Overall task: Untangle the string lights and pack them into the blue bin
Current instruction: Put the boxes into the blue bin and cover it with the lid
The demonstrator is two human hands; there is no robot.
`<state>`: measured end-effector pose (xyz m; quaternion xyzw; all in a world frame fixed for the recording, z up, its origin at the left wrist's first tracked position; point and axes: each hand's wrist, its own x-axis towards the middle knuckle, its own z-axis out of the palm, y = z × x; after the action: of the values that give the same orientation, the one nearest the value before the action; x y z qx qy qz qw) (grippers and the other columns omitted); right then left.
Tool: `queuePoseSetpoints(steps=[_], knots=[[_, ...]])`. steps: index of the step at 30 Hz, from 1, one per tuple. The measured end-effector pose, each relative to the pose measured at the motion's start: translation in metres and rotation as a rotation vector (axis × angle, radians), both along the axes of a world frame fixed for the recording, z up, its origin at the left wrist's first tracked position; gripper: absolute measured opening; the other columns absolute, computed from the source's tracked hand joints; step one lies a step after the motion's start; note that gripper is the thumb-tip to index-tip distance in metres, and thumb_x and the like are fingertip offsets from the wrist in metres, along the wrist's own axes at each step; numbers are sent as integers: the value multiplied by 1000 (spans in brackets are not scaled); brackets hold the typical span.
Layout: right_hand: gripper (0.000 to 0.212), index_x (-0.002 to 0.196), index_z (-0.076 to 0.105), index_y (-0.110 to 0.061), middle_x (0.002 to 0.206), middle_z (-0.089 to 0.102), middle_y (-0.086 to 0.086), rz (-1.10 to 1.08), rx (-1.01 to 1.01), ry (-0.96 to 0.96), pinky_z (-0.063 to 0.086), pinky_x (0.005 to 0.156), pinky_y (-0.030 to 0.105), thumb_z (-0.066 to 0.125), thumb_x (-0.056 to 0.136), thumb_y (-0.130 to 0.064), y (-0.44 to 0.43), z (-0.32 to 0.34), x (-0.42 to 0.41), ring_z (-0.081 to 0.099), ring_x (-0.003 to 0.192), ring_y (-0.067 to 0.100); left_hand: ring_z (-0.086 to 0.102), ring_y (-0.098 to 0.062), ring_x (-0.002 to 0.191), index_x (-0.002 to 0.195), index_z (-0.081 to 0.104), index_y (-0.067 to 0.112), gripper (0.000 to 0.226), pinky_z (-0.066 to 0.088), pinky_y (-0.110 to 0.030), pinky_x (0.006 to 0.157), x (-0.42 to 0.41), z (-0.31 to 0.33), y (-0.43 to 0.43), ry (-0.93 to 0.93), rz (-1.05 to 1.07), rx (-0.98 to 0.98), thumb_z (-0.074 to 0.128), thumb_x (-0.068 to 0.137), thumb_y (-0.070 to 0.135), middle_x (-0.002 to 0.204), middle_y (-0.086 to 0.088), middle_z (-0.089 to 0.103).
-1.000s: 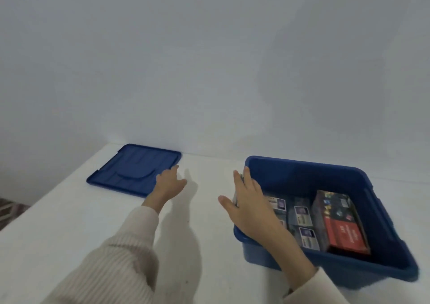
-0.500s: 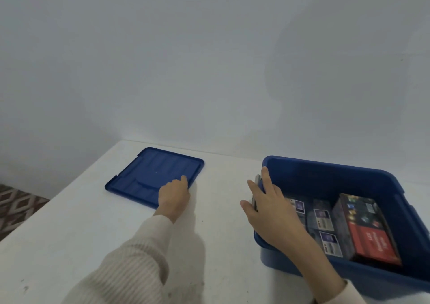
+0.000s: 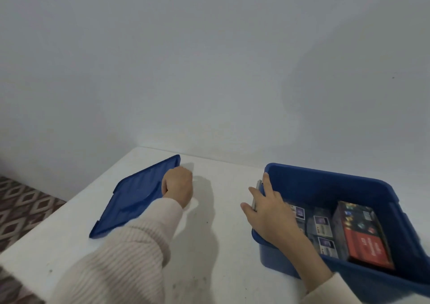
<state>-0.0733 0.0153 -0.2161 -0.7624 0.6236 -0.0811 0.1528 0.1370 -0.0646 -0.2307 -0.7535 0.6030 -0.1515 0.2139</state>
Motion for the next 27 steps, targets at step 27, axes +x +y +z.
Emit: queuePoseSetpoints(steps=[27], knots=[[57,141,38,-26,129,52,0,-493,-195,-1227,44,100,42,55,90,-44,-1,79,-139,54,116,22,58,-19,66,73,41,19,21,44,-27,51,-112,196,69,1768,-288,-640,57,86,18,82,-5,60]])
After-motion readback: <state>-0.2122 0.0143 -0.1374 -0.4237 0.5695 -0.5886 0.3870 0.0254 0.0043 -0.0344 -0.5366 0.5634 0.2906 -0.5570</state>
